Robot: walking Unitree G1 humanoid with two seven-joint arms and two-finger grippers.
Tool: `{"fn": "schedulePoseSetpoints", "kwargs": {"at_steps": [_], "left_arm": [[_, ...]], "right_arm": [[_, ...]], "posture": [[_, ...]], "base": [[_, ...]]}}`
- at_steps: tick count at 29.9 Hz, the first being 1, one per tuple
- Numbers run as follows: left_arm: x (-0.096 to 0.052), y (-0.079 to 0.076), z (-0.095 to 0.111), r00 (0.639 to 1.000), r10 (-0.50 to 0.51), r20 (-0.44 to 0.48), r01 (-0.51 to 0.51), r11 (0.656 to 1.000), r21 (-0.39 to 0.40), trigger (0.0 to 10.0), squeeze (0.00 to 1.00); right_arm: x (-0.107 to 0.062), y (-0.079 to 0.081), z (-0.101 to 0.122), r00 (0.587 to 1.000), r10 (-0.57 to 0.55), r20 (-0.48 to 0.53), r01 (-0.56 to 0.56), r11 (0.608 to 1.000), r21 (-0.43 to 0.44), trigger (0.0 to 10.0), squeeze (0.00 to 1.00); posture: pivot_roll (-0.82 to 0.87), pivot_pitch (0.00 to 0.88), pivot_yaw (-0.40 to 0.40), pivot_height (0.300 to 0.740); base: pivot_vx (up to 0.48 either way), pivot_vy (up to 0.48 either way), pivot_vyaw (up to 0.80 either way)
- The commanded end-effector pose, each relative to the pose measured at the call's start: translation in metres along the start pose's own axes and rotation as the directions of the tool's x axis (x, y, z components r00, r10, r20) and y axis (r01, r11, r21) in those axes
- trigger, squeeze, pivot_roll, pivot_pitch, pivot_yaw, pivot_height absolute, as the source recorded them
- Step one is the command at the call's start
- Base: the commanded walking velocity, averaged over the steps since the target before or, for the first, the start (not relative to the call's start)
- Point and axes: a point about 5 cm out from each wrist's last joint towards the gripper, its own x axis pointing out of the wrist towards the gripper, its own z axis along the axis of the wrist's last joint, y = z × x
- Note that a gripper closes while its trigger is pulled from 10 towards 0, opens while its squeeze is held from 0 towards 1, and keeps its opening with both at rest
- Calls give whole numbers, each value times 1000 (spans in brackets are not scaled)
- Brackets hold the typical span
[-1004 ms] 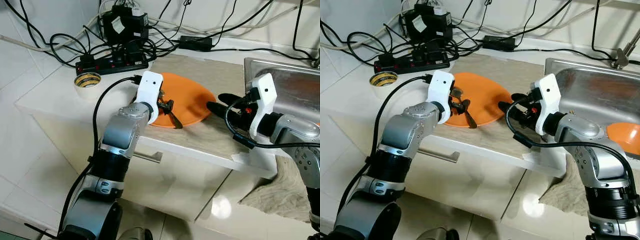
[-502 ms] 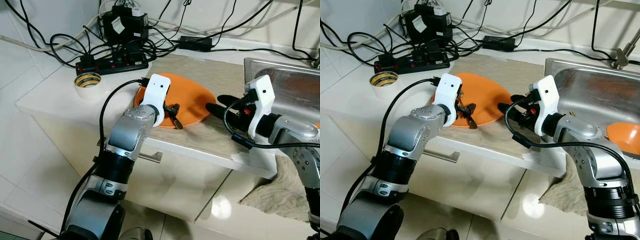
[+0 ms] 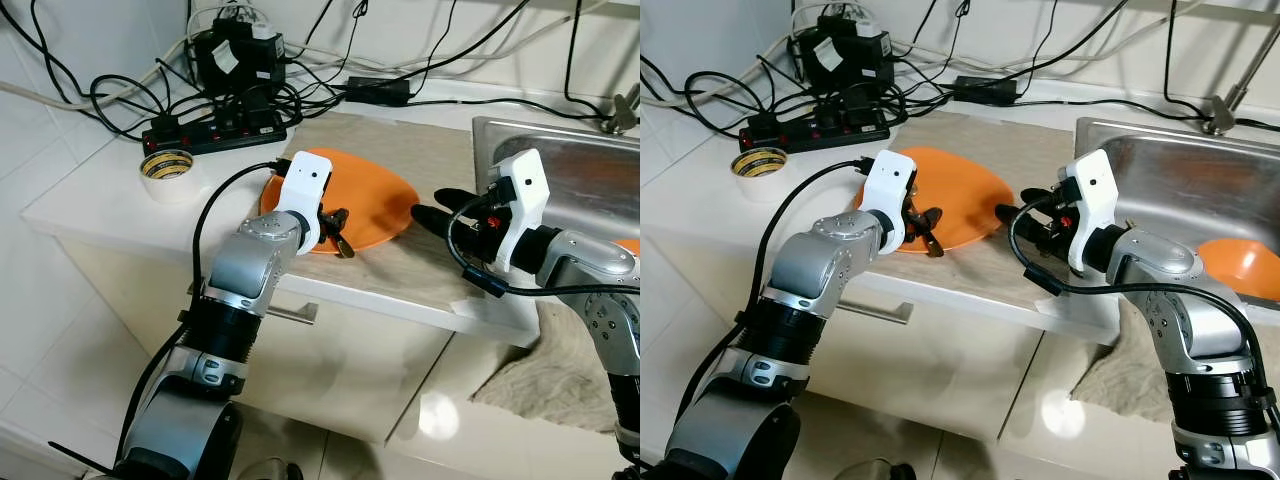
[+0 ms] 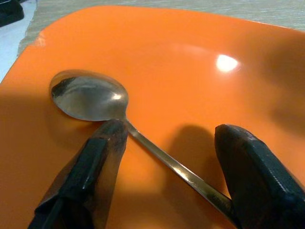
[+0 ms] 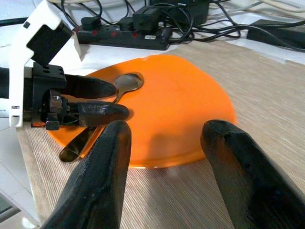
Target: Kitchen organization
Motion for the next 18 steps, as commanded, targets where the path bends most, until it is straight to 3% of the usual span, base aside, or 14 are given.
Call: {"fn": "schedulePoseSetpoints", "kwargs": {"at_steps": [1, 18], "left_arm": [[6, 1, -33, 990, 0, -144, 1, 1000, 3, 0, 0], [8, 5, -38, 990, -6, -138, 5, 1000, -7, 0, 0]], "right_arm": [[2, 0, 4, 1000, 5, 9, -5, 1000, -14, 10000, 0], [1, 1, 1, 1000, -4, 7, 4, 1000, -8, 10000, 0]], "posture": [[9, 0, 25, 740], [5, 0, 33, 740]], "base": [[0, 0, 0], [0, 0, 0]]}}
